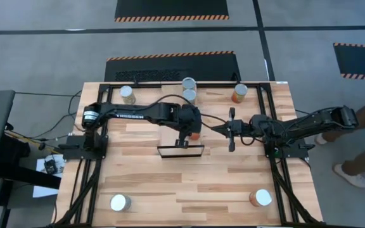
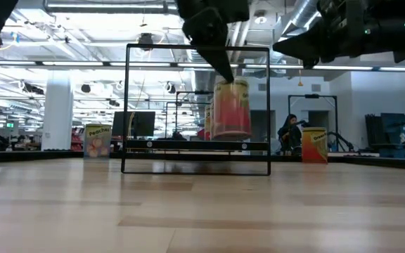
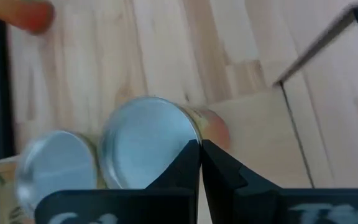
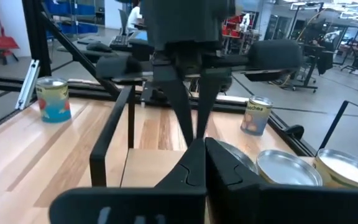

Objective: Pick and place cans onto a shelf
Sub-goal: Put the bottom canned green peas on the shelf, then align the canned green peas with the other canned green peas on the shelf

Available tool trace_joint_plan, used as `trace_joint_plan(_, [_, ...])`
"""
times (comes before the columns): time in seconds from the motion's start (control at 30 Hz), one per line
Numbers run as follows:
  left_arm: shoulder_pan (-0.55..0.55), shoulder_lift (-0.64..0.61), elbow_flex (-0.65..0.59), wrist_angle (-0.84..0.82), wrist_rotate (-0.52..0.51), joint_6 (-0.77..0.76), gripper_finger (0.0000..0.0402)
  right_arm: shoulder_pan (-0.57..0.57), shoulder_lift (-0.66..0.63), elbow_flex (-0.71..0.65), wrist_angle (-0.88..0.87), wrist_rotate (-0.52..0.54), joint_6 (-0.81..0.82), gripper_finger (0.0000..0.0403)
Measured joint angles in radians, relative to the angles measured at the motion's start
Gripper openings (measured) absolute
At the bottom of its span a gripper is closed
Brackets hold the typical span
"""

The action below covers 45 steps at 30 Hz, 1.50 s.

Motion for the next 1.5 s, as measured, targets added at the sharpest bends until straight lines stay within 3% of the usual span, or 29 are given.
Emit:
trace_joint_plan(1.07, [0.013, 0.009, 0.002, -0.032, -0.005, -0.084, 0.0001, 0.0, 0.0, 0.0, 0.008, -0.001, 0.02, 0.001])
trace_joint_plan(1.5, [0.01, 0.007, 0.003, -0.013, -0.002, -0.091, 0.005, 0.0, 0.0, 0.0, 0.008, -0.001, 0.02, 0.001])
